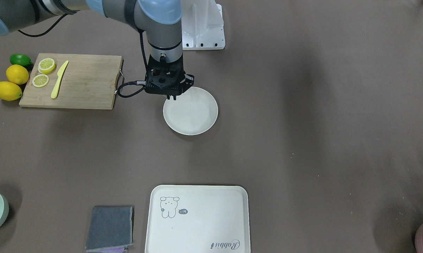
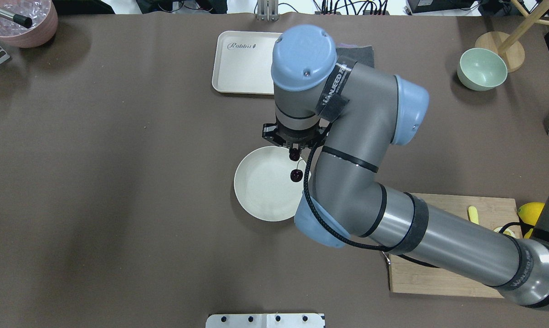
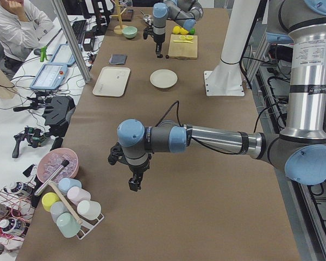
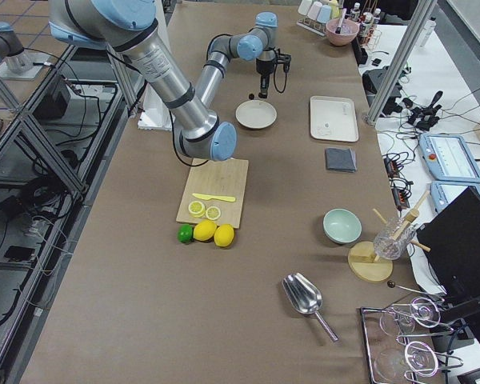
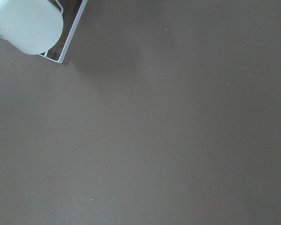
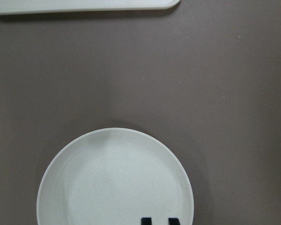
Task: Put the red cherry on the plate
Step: 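Carry the cherries with the right gripper over the white plate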
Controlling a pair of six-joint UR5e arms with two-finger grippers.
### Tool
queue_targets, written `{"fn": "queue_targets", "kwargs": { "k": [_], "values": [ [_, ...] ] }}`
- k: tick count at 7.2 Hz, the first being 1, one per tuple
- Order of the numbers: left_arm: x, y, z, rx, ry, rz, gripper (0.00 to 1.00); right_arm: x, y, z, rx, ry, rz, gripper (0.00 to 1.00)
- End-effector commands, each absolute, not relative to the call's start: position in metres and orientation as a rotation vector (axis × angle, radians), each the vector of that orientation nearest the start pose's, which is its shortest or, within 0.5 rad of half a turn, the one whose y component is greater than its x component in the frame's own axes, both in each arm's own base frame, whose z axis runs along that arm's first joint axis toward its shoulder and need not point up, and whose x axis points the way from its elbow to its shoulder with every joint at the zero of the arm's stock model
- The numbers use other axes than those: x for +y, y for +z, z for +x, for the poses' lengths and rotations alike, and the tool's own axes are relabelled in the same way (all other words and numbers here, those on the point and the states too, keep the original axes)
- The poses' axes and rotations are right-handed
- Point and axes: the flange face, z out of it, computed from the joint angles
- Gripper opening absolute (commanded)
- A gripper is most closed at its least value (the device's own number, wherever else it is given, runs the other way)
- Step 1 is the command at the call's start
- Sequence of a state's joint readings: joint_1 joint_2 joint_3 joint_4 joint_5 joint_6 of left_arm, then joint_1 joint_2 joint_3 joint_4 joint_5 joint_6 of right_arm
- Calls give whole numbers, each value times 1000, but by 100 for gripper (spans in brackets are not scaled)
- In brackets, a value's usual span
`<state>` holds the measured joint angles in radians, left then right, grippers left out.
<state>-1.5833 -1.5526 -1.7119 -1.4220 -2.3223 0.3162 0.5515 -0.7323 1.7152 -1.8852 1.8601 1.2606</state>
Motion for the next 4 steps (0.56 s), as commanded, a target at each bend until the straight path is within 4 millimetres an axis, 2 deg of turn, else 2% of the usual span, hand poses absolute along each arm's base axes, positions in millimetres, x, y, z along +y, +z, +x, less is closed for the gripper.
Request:
{"fn": "queue_targets", "kwargs": {
  "k": [1, 2, 3, 4],
  "values": [
    [-476, 617, -70, 749, 284, 95, 98, -400, 156, -574, -691, 181, 55, 0],
    [-476, 618, -70, 749, 282, 93, 98, -396, 169, -591, -700, 193, 77, 0],
    [-475, 618, -71, 749, 281, 93, 98, -398, 178, -596, -687, 194, 77, 29],
    [-475, 618, -71, 750, 281, 95, 98, -398, 182, -596, -691, 193, 78, 73]
  ]
}}
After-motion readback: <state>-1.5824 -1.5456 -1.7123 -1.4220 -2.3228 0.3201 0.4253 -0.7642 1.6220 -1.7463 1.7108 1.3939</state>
